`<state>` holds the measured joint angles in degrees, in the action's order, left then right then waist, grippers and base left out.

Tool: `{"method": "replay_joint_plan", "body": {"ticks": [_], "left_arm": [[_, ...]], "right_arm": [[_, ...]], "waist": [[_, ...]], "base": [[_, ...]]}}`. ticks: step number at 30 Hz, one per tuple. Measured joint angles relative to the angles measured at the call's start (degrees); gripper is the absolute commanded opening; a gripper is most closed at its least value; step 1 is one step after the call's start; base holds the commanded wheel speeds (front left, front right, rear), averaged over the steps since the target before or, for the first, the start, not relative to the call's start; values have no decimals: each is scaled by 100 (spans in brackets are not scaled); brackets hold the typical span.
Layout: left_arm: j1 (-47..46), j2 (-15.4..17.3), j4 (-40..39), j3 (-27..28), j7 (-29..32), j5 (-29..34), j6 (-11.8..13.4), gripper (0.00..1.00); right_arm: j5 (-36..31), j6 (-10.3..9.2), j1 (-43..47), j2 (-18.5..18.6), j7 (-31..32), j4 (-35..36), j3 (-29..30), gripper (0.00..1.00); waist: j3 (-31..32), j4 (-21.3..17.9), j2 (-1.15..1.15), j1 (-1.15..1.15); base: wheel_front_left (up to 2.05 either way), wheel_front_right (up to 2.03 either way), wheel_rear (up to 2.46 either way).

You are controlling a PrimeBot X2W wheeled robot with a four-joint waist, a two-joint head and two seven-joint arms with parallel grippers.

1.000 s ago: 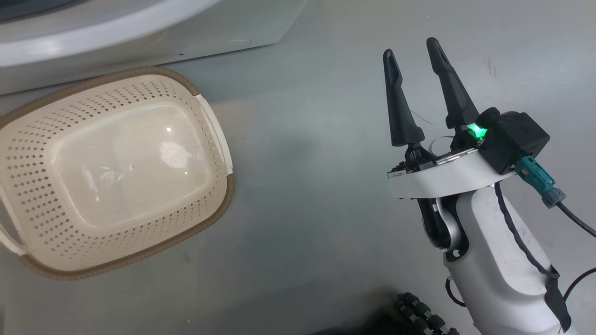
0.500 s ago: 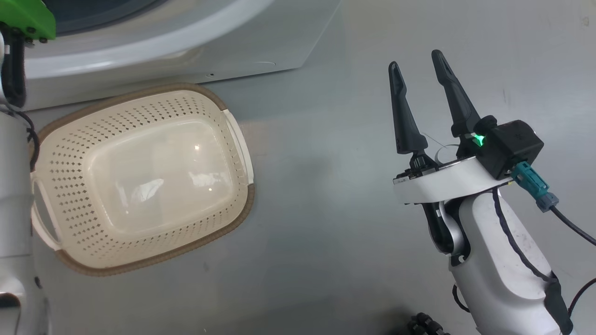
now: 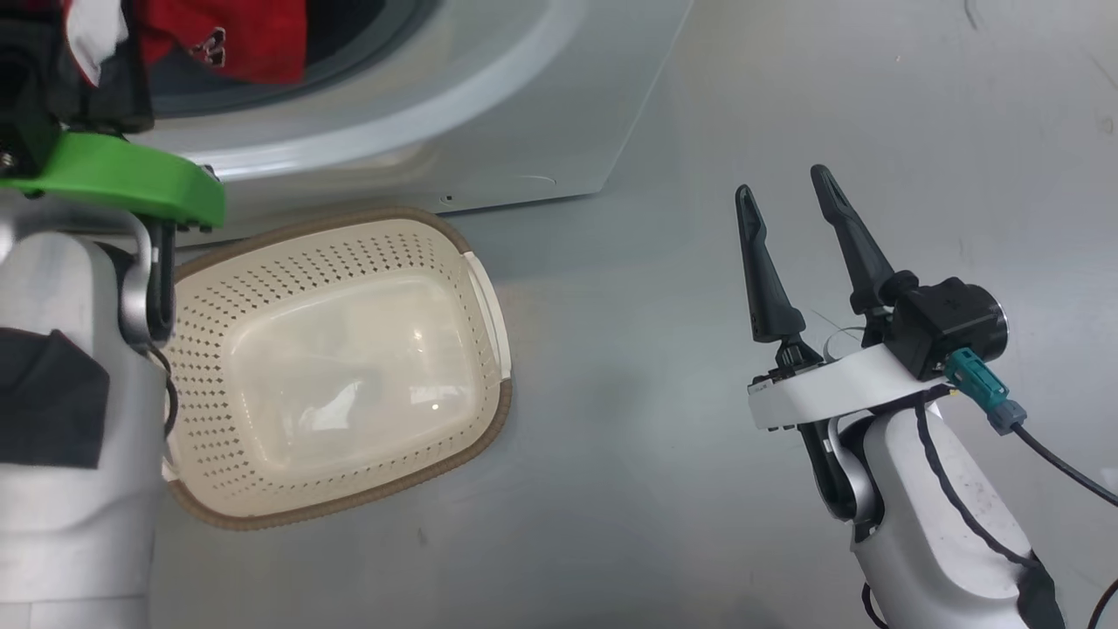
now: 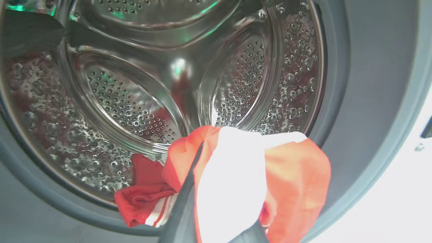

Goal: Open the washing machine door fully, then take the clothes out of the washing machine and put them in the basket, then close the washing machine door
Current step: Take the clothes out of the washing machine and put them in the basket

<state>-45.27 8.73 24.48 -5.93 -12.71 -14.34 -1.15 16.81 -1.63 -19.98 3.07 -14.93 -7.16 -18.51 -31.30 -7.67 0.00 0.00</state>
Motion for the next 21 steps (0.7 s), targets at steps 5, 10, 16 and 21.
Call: {"method": "replay_joint_plan", "body": {"ticks": [5, 10, 16, 21], "left_arm": [[380, -91, -190, -13, -48, 8, 37, 0], [869, -291, -566, -41, -105, -1, 144, 0], [1239, -311, -1034, -32, -141, -31, 194, 0], [1402, -313, -1466, -19, -155, -19, 260, 0]], "right_arm": [[-27, 4, 177, 0, 0, -51, 51, 100], [-77, 51, 474, 0, 0, -147, 120, 100], [-76, 57, 682, -1, 0, -170, 129, 100], [-76, 101, 828, -3, 0, -175, 172, 100]], "waist": [[247, 63, 0, 0], [652, 152, 0, 0], [1065, 229, 0, 0], [1362, 290, 0, 0]], "base": [[0, 0, 0], [0, 0, 0], [0, 0, 0], [0, 0, 0]]}}
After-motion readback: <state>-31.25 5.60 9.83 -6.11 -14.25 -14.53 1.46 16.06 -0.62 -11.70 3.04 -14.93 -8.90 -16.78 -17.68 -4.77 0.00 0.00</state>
